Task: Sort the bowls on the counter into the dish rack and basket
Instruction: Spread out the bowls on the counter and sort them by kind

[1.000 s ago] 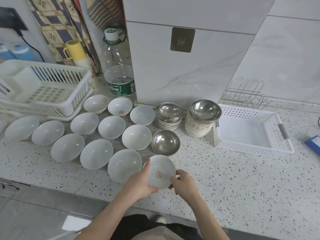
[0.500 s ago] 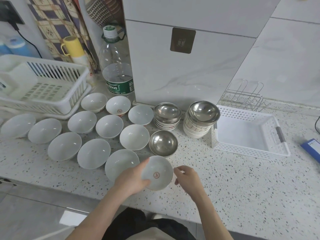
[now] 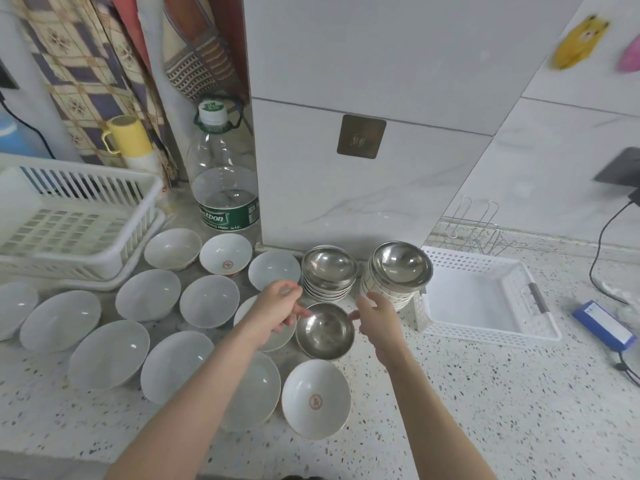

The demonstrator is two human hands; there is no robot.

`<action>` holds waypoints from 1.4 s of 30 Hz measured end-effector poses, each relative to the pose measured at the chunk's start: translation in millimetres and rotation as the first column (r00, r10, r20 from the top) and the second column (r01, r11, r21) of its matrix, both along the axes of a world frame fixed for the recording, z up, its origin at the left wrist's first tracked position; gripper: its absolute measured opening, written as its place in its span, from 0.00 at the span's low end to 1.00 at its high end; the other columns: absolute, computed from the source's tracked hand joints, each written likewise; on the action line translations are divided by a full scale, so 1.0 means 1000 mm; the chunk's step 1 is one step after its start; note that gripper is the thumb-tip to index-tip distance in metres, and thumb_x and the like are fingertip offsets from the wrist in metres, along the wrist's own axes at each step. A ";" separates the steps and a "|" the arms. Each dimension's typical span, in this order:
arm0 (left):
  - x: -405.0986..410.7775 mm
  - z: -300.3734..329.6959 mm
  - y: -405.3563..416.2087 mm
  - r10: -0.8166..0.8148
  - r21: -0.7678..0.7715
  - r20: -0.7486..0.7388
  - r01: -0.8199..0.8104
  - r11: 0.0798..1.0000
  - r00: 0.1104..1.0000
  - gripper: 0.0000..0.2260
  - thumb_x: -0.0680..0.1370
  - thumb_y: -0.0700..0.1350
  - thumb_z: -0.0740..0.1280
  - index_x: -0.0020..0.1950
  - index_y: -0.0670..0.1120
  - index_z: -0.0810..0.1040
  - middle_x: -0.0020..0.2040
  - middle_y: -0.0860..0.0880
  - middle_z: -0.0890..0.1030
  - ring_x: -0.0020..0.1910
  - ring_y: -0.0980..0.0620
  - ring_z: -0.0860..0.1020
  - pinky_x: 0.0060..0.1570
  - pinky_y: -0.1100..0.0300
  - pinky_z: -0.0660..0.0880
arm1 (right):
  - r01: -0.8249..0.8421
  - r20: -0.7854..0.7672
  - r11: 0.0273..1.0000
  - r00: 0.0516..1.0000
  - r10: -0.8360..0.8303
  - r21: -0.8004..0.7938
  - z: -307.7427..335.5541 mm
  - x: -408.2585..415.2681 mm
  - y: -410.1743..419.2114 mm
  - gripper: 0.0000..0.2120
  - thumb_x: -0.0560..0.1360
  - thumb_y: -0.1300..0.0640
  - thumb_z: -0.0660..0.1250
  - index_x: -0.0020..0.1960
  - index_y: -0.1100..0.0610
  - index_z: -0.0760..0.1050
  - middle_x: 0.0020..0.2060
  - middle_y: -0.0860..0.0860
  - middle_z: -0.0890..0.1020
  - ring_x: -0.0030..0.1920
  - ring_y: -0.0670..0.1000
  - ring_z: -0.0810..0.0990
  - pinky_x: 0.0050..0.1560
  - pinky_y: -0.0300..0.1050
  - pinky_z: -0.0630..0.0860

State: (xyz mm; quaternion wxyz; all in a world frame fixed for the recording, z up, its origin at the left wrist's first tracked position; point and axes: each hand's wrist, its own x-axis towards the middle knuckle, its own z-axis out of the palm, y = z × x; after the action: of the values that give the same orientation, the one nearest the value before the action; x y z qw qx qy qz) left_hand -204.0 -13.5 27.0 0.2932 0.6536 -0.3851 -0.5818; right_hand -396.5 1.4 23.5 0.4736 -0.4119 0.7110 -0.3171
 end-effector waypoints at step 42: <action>-0.020 -0.042 -0.094 -0.193 -0.109 0.258 0.227 0.968 0.947 0.23 0.73 0.35 0.57 0.65 0.52 0.70 0.48 0.47 0.80 0.31 0.48 0.79 0.23 0.63 0.67 | 0.367 0.063 0.930 0.929 -0.365 -0.024 -0.007 0.008 0.064 0.21 0.76 0.64 0.61 0.60 0.40 0.70 0.30 0.52 0.85 0.30 0.41 0.80 0.34 0.42 0.72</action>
State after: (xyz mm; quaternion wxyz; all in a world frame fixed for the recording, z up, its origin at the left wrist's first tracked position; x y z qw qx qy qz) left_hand -223.8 -107.6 -15.1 0.2240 0.6538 -0.5251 -0.4966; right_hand -388.5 65.4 16.2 0.4188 -0.2713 0.7558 -0.4240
